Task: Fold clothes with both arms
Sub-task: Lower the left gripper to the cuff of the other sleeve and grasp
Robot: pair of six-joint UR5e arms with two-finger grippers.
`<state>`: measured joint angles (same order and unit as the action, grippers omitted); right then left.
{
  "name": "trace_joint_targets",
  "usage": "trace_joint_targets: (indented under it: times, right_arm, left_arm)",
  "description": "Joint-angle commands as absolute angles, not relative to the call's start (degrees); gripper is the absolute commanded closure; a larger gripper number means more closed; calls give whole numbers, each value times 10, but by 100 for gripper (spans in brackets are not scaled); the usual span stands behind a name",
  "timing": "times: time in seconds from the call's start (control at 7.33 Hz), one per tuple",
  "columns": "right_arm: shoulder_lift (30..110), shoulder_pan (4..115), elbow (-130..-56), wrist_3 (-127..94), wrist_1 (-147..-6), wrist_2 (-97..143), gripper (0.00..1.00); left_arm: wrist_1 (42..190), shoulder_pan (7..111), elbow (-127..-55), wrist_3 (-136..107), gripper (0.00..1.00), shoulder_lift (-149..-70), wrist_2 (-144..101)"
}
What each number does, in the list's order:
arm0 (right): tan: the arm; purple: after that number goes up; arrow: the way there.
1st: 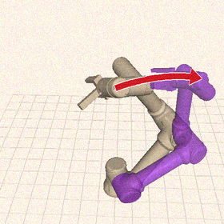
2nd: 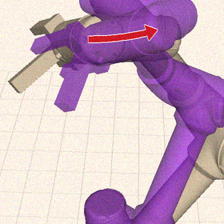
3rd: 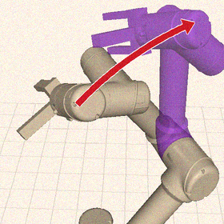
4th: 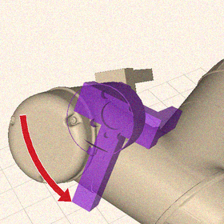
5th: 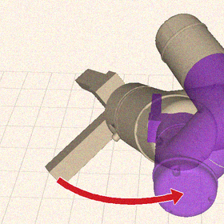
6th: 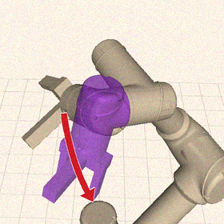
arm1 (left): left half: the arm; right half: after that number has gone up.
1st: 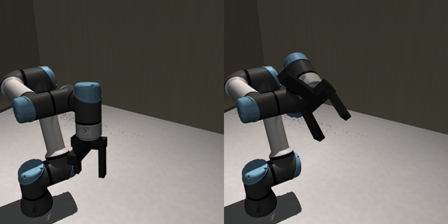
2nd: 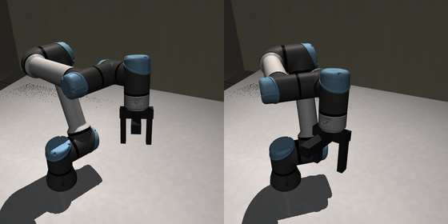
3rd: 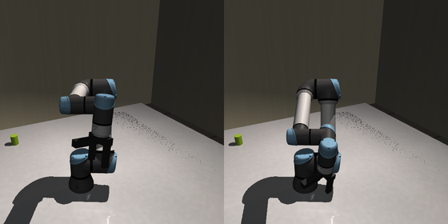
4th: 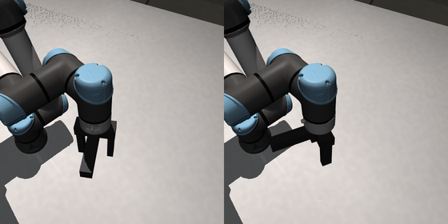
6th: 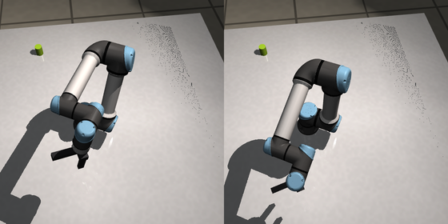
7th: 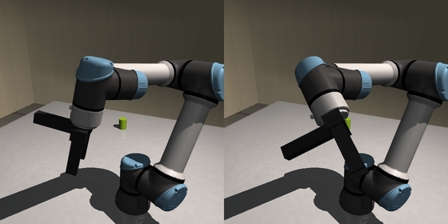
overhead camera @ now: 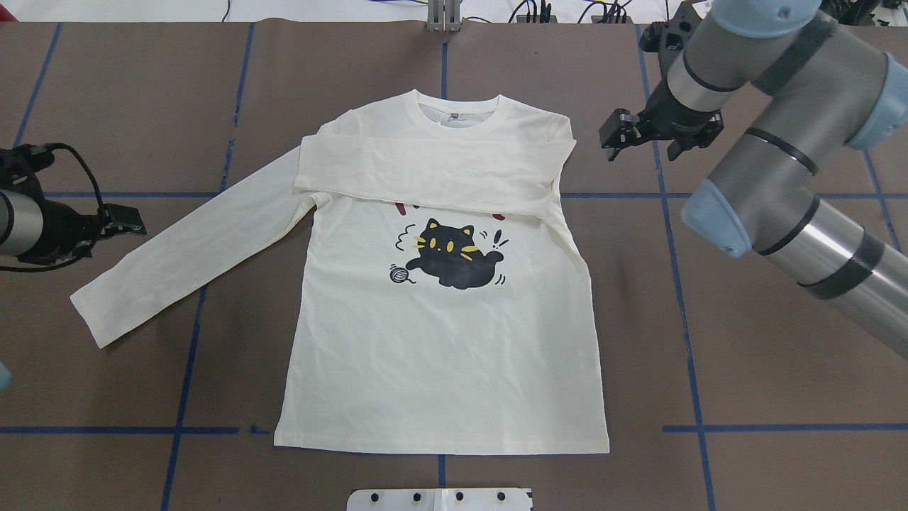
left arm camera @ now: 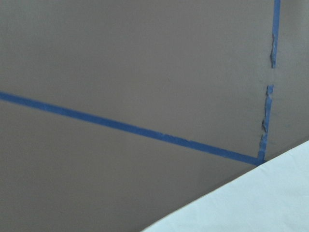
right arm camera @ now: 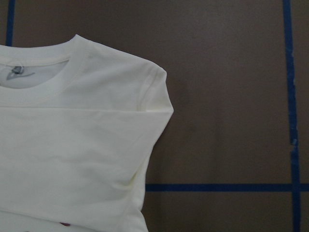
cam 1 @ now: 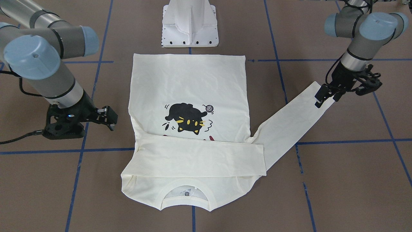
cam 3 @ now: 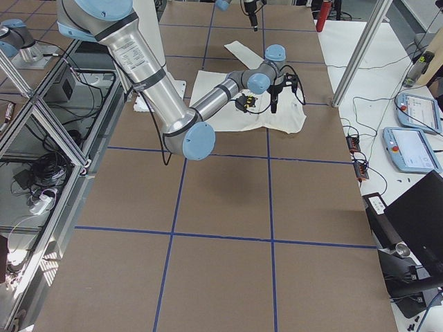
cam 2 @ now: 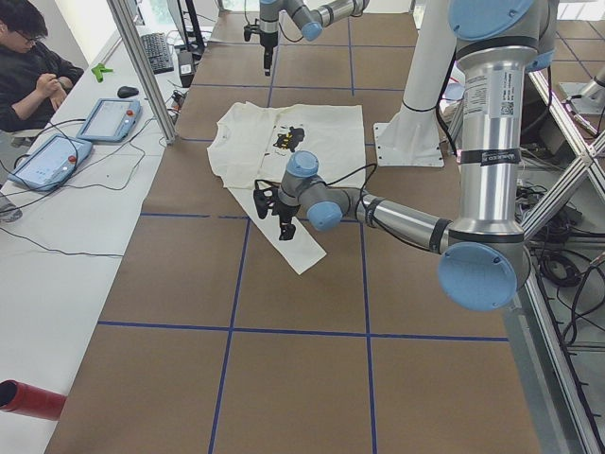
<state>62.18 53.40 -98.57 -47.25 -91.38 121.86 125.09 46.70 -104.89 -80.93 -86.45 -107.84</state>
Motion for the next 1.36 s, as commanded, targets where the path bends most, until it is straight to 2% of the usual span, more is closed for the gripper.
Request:
trace_joint_targets:
  times: [0.0, 0.41, 1.09, 1.23]
  right_arm:
    - [673, 554, -1022, -430, -926, 1243, 0]
    - [680, 553, -1023, -430, -925, 1241, 0]
    - [679, 551, -1022, -433, -925, 1240, 0]
    - [679, 551, -1021, -433, -925, 1240, 0]
  left_arm:
    - [1283, 436, -1052, -839, 0, -805, -1037]
    - [1286, 383, -1038, -876, 0, -790, -1012]
    - [1286, 375, -1020, -872, 1, -788, -998]
    - [1286, 375, -1021, -874, 6, -788, -998]
